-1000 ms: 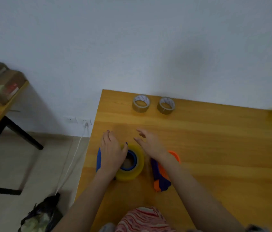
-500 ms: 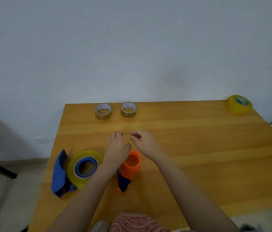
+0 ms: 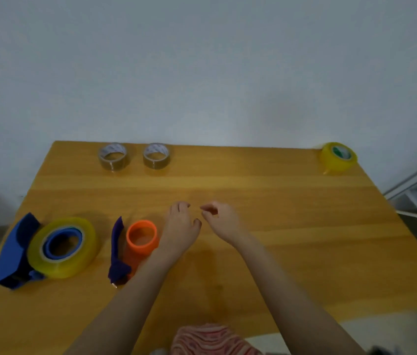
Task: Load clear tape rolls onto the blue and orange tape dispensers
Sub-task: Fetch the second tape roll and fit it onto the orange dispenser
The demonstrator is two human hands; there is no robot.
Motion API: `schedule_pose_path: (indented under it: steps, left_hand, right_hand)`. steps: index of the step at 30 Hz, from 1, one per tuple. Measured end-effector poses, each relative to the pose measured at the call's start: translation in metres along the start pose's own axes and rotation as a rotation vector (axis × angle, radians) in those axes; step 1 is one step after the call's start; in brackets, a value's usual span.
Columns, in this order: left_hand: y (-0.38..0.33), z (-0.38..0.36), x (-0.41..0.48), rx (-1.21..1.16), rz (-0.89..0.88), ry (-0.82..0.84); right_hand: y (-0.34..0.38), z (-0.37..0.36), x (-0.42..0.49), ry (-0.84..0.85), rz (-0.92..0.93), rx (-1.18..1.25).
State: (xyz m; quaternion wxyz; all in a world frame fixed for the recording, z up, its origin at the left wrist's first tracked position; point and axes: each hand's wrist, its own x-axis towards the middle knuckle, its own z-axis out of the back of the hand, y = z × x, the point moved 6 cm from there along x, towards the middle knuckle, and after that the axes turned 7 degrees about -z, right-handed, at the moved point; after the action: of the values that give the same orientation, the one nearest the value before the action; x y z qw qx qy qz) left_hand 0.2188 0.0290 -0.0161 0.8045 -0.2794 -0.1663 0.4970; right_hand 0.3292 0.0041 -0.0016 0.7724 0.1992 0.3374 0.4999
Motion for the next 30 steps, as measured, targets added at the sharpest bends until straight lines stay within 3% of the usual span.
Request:
schedule_pose_path:
  steps: [8, 16, 22, 30]
  left_hand:
    - [-0.054, -0.054, 0.027, 0.112, -0.078, 0.202]
    - [-0.111, -0.109, 0.076, 0.136, -0.04, 0.228]
    - [-0.177, -0.16, 0.106, 0.172, -0.006, 0.237]
    - [-0.256, -0.205, 0.159, 0.197, -0.008, 0.222]
  right_hand:
    - [-0.075, 0.054, 0.002, -0.056, -0.15, -0.006]
    - [-0.159, 0.13, 0.024, -0.115, -0.216, 0.015]
    - [-0.219, 0.181, 0.058, -0.031, -0.16, -0.068]
    - [-0.283, 0.27, 0.115, -0.076, -0.151, -0.162]
